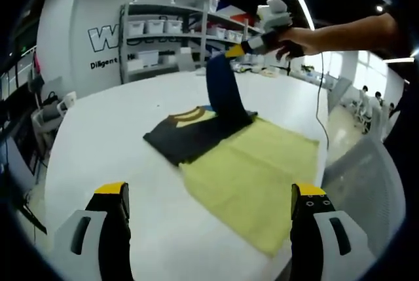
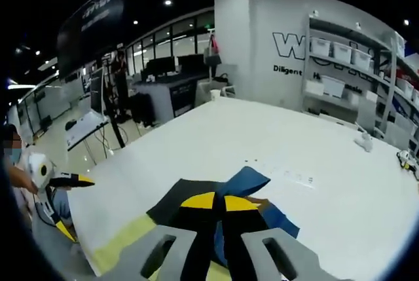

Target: Fold the garment on the visible template until the final outline fits inside the template.

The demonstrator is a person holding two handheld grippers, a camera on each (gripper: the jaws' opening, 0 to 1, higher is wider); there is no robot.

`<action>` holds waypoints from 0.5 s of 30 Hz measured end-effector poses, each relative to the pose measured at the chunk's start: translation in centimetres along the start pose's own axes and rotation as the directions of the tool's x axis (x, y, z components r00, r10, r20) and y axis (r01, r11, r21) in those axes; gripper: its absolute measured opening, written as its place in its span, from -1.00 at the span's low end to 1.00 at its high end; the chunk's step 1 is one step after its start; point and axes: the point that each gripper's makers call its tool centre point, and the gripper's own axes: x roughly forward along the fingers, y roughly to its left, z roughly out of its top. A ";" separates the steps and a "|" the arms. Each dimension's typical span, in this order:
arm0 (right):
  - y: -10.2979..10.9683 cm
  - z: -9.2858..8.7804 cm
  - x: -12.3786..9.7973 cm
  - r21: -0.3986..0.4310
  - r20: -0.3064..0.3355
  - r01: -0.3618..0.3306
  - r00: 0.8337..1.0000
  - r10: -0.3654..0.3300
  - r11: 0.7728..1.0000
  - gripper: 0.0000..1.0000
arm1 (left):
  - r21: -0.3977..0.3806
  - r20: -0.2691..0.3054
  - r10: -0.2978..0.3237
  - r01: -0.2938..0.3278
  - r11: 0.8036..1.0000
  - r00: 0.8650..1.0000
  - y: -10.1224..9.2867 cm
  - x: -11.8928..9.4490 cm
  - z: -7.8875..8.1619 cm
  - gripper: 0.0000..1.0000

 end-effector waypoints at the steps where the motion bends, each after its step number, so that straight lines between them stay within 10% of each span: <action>1: 0.0 -0.1 0.1 0.001 -0.002 -0.001 1.000 0.001 1.000 -1.00 | 0.002 0.000 0.000 0.000 1.000 1.000 0.0 0.0 0.0 0.98; 15: 2.0 -2.7 2.7 0.043 -0.059 -0.015 0.998 0.017 0.999 -1.00 | 0.006 -0.020 -0.012 0.012 1.000 1.000 0.5 0.0 -0.8 0.98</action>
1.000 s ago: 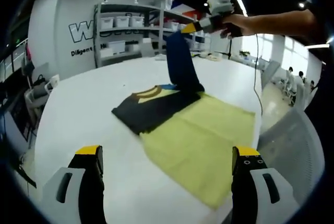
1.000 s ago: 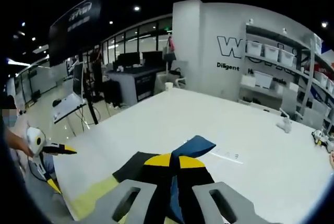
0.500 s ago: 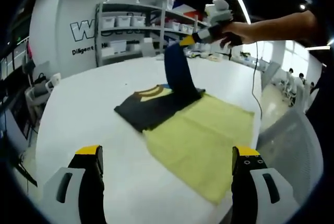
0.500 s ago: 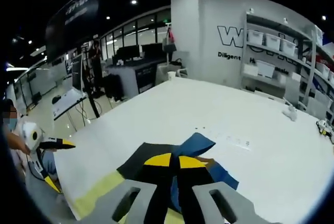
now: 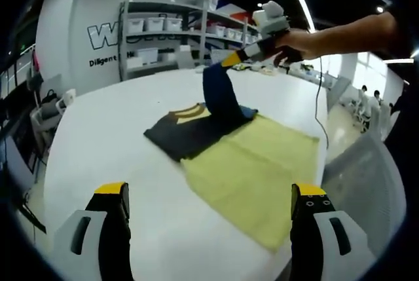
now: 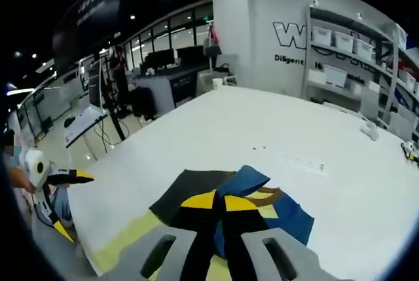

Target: Fold the garment on the visible template until the final outline fits inside the template.

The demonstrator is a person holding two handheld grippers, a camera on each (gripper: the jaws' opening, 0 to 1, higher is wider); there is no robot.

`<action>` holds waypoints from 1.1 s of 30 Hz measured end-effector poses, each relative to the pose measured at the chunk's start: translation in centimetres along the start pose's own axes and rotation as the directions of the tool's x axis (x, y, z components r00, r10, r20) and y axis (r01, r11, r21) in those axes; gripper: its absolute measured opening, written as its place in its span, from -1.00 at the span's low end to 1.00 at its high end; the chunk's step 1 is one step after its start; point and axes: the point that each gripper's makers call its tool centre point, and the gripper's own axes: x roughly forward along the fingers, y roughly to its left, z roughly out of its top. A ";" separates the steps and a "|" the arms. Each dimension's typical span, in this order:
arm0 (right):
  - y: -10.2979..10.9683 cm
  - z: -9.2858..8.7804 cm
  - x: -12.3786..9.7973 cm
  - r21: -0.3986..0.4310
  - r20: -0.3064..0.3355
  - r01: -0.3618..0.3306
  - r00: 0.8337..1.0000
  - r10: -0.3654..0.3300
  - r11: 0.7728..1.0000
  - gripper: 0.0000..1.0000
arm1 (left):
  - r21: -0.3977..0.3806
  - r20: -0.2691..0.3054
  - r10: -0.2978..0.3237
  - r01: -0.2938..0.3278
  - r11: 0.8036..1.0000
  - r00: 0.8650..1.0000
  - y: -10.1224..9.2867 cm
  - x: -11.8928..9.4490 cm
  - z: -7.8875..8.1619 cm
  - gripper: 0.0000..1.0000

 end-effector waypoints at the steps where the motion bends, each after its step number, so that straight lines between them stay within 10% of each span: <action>1: 0.2 -0.2 0.2 0.003 -0.003 -0.002 1.000 0.002 1.000 -1.00 | 0.002 0.000 -0.001 0.001 1.000 1.000 0.0 0.0 0.0 0.98; 33: 5.3 -4.9 7.2 0.046 -0.120 -0.051 0.991 0.056 0.998 -1.00 | -0.032 -0.001 -0.022 0.022 0.999 1.000 0.8 -0.8 -0.6 0.97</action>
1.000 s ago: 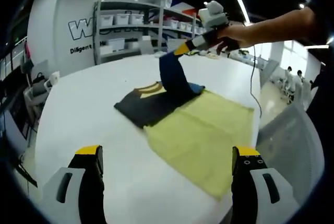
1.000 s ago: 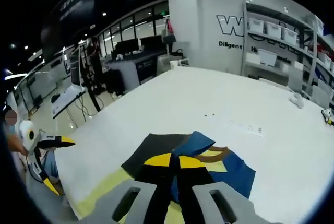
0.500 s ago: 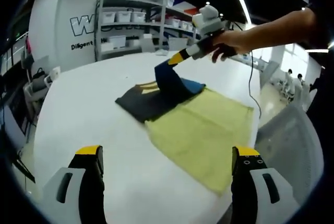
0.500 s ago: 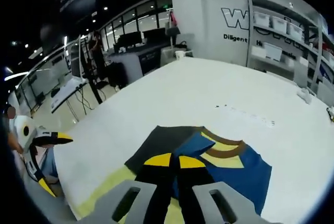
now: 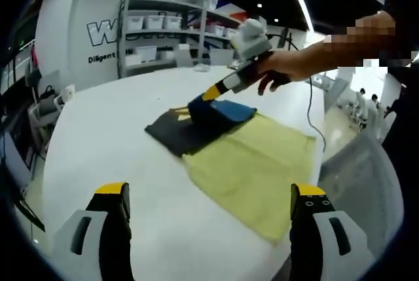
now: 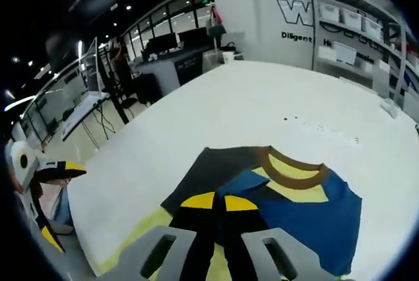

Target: Fold the garment on the visible template until the final outline fits inside the template.

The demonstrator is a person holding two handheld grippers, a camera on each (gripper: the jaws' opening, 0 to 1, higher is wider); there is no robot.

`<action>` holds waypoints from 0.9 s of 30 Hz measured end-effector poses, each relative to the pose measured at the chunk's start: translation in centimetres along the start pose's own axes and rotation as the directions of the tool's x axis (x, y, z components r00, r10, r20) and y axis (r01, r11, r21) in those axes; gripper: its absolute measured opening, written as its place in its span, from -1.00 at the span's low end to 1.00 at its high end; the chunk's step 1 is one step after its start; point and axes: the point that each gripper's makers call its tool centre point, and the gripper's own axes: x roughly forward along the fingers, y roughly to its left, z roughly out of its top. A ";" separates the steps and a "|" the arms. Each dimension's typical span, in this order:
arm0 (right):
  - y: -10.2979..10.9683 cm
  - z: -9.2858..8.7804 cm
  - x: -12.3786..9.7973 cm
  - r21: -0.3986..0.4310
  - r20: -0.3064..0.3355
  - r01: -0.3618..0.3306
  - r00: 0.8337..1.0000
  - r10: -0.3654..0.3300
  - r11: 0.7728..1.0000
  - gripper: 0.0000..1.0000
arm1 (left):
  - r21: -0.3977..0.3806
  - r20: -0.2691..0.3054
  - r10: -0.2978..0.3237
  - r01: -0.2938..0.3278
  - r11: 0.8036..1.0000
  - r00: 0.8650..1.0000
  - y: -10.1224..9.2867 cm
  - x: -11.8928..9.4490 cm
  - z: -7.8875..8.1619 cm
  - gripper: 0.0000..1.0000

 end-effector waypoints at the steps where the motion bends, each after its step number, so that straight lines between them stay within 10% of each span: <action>1: 0.1 -0.1 0.2 0.003 -0.005 -0.001 1.000 0.001 1.000 -1.00 | -0.001 -0.002 -0.001 0.001 1.000 1.000 0.0 0.0 -0.1 0.97; 27: 2.7 -2.9 3.7 -0.029 -0.059 -0.035 0.998 0.033 0.999 -1.00 | -0.035 -0.007 0.010 -0.010 0.999 1.000 0.9 -0.6 -1.2 0.95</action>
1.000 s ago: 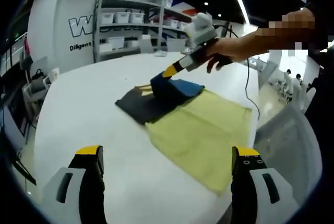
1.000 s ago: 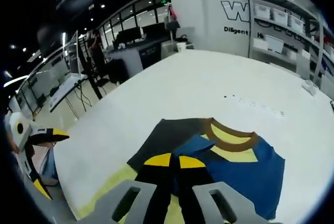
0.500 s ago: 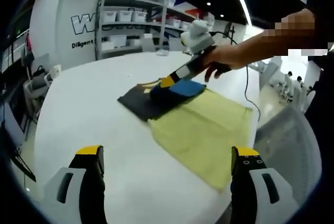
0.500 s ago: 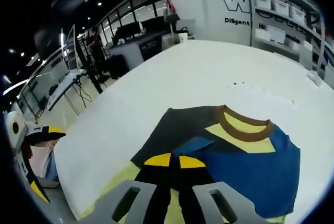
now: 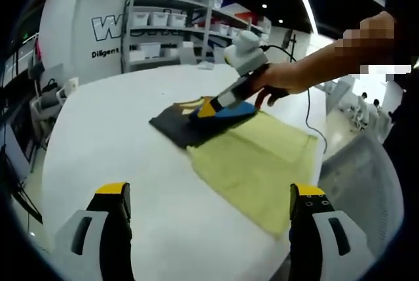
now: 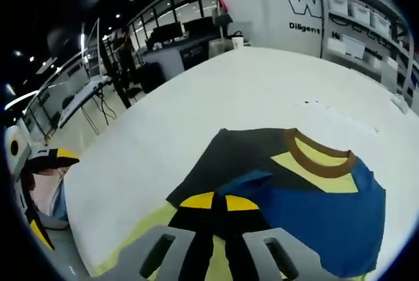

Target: Fold the garment on the visible template until the final outline fits inside the template.

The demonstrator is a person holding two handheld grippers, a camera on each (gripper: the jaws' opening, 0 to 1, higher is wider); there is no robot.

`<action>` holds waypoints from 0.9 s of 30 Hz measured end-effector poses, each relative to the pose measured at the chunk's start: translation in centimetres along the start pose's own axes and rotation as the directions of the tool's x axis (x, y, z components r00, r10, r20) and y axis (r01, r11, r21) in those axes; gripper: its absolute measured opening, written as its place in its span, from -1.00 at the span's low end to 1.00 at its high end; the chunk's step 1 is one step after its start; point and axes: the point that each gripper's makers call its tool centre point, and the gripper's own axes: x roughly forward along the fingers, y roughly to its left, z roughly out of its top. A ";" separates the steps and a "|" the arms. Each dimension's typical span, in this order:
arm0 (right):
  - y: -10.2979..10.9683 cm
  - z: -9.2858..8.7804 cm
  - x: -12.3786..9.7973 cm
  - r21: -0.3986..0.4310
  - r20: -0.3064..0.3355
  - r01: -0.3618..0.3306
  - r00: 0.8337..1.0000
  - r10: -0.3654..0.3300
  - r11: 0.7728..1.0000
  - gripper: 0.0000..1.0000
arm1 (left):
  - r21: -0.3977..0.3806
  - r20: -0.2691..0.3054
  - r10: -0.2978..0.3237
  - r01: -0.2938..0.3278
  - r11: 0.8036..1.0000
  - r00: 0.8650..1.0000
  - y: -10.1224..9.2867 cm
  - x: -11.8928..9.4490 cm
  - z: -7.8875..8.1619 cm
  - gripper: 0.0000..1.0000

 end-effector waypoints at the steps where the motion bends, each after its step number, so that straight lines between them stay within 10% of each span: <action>1: 0.1 0.0 0.1 -0.005 -0.001 -0.003 1.000 0.003 1.000 -1.00 | -0.001 -0.001 0.001 -0.001 1.000 1.000 0.1 0.0 0.0 0.95; 27: -0.7 -0.3 -1.4 -0.093 0.016 -0.030 0.999 0.032 0.995 -0.73 | -0.011 -0.002 -0.007 0.007 1.000 1.000 -0.1 0.9 -0.2 0.94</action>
